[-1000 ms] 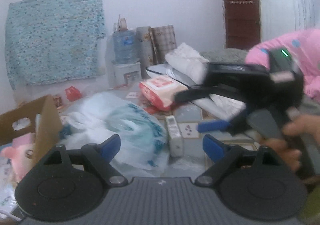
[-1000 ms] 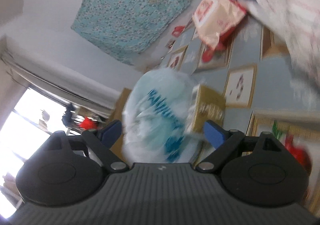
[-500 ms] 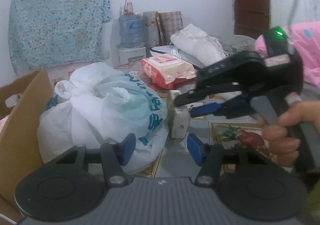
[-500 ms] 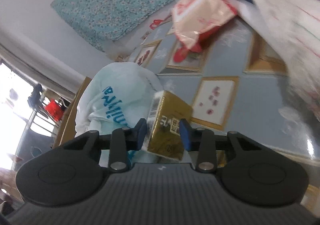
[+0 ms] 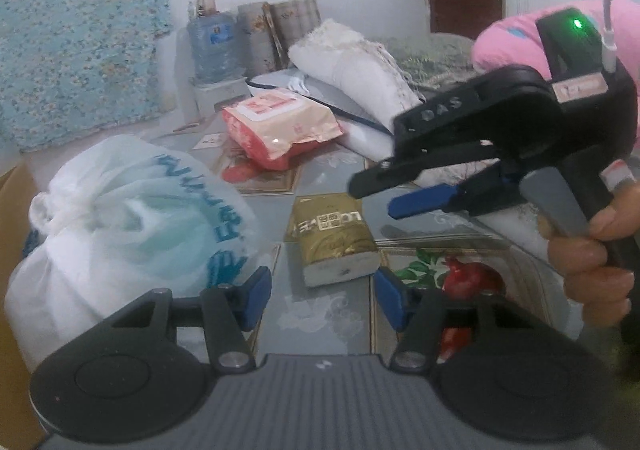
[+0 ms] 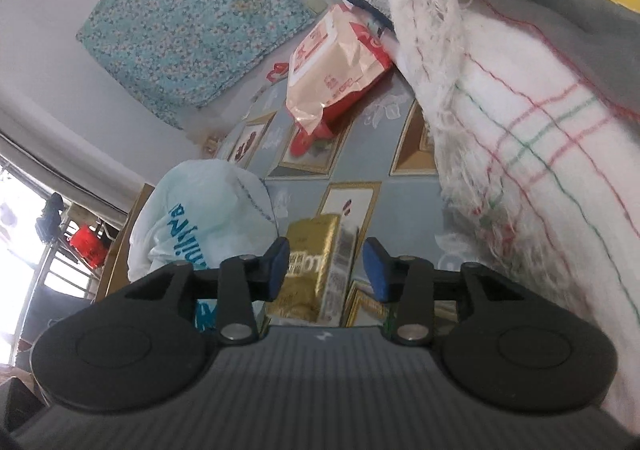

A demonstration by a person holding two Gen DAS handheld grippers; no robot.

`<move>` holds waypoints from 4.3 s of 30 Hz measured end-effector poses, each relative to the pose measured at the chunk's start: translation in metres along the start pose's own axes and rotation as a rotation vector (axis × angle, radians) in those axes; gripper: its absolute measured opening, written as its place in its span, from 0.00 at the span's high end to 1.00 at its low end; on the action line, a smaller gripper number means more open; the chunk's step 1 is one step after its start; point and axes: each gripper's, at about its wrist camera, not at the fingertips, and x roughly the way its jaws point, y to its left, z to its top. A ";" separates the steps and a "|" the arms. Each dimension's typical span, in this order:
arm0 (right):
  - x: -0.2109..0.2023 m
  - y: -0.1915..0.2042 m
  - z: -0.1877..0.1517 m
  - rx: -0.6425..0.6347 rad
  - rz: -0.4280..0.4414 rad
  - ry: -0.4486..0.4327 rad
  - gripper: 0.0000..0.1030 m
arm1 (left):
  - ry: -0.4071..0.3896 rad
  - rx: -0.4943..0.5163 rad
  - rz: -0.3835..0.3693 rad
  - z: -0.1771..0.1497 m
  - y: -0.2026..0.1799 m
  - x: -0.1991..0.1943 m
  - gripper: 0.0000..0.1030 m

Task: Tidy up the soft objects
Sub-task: 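Grasp the gold LC-printed carton with the right gripper, then carry the gold carton with the right gripper over the box, then lower the carton into the box and open the right gripper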

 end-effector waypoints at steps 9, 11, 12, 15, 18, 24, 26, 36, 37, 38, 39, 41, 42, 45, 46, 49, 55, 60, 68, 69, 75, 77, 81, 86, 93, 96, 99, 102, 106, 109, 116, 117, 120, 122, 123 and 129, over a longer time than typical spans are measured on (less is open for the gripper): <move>0.019 0.001 0.001 -0.042 0.028 0.048 0.43 | 0.118 0.062 -0.032 0.013 -0.011 0.034 0.31; 0.020 0.005 0.000 -0.057 0.035 0.059 0.38 | 0.142 0.066 -0.058 0.013 -0.012 0.039 0.30; 0.020 0.006 0.000 -0.064 0.038 0.063 0.37 | 0.156 0.064 -0.068 0.013 -0.012 0.042 0.30; 0.022 0.010 -0.001 -0.086 0.055 0.079 0.33 | 0.166 0.062 -0.075 0.016 -0.014 0.048 0.28; 0.020 0.011 -0.004 -0.110 0.068 0.082 0.33 | 0.184 0.038 -0.092 0.017 -0.012 0.051 0.27; 0.019 0.009 -0.006 -0.092 0.118 0.104 0.32 | 0.218 -0.037 -0.148 0.016 -0.007 0.052 0.26; 0.017 0.009 -0.009 -0.090 0.120 0.106 0.32 | 0.217 -0.035 -0.149 0.014 -0.007 0.050 0.26; -0.003 0.001 -0.026 -0.041 0.183 0.110 0.31 | 0.227 -0.039 -0.221 -0.003 -0.002 0.028 0.26; -0.006 0.000 -0.028 -0.039 0.188 0.110 0.31 | 0.228 -0.036 -0.231 -0.006 -0.003 0.024 0.26; -0.010 0.000 -0.030 -0.036 0.194 0.112 0.30 | 0.228 -0.033 -0.240 -0.008 -0.004 0.021 0.26; -0.013 -0.001 -0.033 -0.031 0.200 0.114 0.30 | 0.229 -0.029 -0.252 -0.010 -0.004 0.018 0.25; -0.020 -0.002 -0.037 -0.027 0.209 0.122 0.30 | 0.230 -0.022 -0.279 -0.014 -0.003 0.011 0.24; -0.024 -0.003 -0.039 -0.025 0.215 0.125 0.29 | 0.233 -0.021 -0.291 -0.017 -0.003 0.008 0.24; -0.032 -0.006 -0.049 -0.007 0.225 0.143 0.25 | 0.238 0.000 -0.317 -0.017 -0.009 0.002 0.24; -0.034 -0.007 -0.053 -0.005 0.221 0.146 0.25 | 0.235 0.009 -0.325 -0.019 -0.010 -0.001 0.24; -0.043 -0.009 -0.060 0.007 0.216 0.143 0.25 | 0.218 0.014 -0.340 -0.018 -0.006 -0.006 0.24; -0.058 -0.013 -0.059 0.024 0.187 0.090 0.25 | 0.134 0.037 -0.252 -0.019 -0.007 -0.016 0.24; -0.057 -0.012 -0.049 0.039 0.184 0.040 0.24 | 0.100 0.085 -0.142 -0.015 -0.012 -0.002 0.24; -0.036 -0.003 -0.047 -0.037 0.072 0.043 0.43 | 0.116 0.119 -0.159 -0.015 -0.020 0.015 0.25; -0.034 -0.003 -0.048 -0.046 0.062 0.046 0.46 | 0.119 0.119 -0.159 -0.015 -0.020 0.016 0.25; -0.024 0.001 -0.057 -0.075 0.042 0.063 0.64 | 0.107 0.101 -0.162 -0.017 -0.019 0.016 0.30; -0.025 0.002 -0.057 -0.065 0.044 0.055 0.64 | 0.095 0.093 -0.166 -0.016 -0.017 0.013 0.31; -0.032 0.008 -0.055 -0.056 0.058 0.041 0.64 | 0.073 0.095 -0.160 -0.014 -0.018 0.002 0.31; -0.045 0.028 -0.051 -0.088 0.091 0.010 0.64 | 0.009 0.087 -0.122 -0.005 -0.012 -0.022 0.31; -0.050 0.079 -0.042 -0.169 0.212 0.025 0.62 | -0.144 0.063 0.039 0.008 0.012 -0.073 0.32; -0.045 0.107 -0.040 -0.209 0.268 0.033 0.62 | -0.172 0.033 0.107 0.010 0.027 -0.089 0.32; -0.037 0.137 -0.036 -0.251 0.323 0.055 0.62 | -0.177 0.002 0.170 0.007 0.043 -0.101 0.32; -0.025 0.164 -0.034 -0.282 0.368 0.094 0.61 | -0.187 -0.027 0.230 0.005 0.059 -0.115 0.32; -0.003 0.205 -0.037 -0.319 0.417 0.171 0.60 | -0.210 -0.056 0.322 0.004 0.084 -0.139 0.32; 0.014 0.237 -0.039 -0.340 0.456 0.238 0.58 | -0.200 -0.085 0.371 0.004 0.104 -0.151 0.32; 0.058 0.314 -0.056 -0.411 0.489 0.436 0.43 | -0.106 -0.286 0.349 -0.008 0.169 -0.177 0.32; 0.064 0.321 -0.060 -0.415 0.488 0.464 0.42 | -0.089 -0.315 0.332 -0.010 0.178 -0.180 0.32; 0.081 0.336 -0.073 -0.413 0.455 0.569 0.39 | -0.037 -0.386 0.275 -0.021 0.199 -0.181 0.32; 0.089 0.340 -0.078 -0.402 0.430 0.626 0.37 | -0.003 -0.422 0.233 -0.027 0.210 -0.179 0.32; 0.092 0.340 -0.081 -0.400 0.417 0.652 0.37 | 0.015 -0.440 0.212 -0.032 0.216 -0.179 0.32; 0.102 0.352 -0.097 -0.437 0.342 0.772 0.25 | 0.103 -0.560 0.080 -0.055 0.247 -0.169 0.35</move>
